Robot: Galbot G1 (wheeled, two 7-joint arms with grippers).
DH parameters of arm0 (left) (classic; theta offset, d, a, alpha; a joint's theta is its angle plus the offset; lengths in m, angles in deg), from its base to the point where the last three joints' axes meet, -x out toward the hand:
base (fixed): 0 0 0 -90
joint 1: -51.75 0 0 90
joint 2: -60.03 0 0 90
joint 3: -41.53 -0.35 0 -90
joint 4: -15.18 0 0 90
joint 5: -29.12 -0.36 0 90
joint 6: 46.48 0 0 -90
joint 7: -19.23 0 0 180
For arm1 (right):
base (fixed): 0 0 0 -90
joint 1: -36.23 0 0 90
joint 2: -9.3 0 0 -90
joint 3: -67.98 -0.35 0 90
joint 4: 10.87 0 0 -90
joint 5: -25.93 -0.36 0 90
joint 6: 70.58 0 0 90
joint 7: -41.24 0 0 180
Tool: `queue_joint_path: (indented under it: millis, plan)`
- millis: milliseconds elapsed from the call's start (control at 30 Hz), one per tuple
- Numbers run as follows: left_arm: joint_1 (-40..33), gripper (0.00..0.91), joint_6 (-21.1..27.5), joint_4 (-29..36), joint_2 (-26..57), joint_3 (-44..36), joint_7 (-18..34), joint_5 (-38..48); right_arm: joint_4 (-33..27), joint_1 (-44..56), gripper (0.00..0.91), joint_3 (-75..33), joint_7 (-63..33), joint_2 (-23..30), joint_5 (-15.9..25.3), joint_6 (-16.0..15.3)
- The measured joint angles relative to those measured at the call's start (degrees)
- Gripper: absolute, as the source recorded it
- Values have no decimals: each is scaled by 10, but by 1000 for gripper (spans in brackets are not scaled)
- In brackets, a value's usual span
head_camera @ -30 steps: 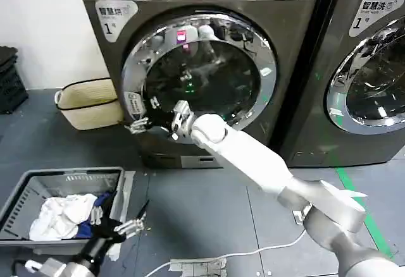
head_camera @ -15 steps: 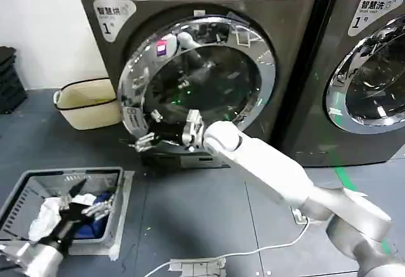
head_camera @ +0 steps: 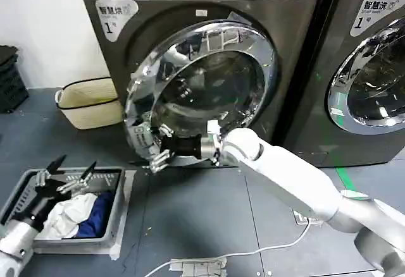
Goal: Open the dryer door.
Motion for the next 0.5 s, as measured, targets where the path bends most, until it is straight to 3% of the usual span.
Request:
queue_joint_path:
  millis: [500]
  plan:
    - [-120,907,-6,-107,126,-131,-21,-21,33,48,907,-53,106,-73,-20,16]
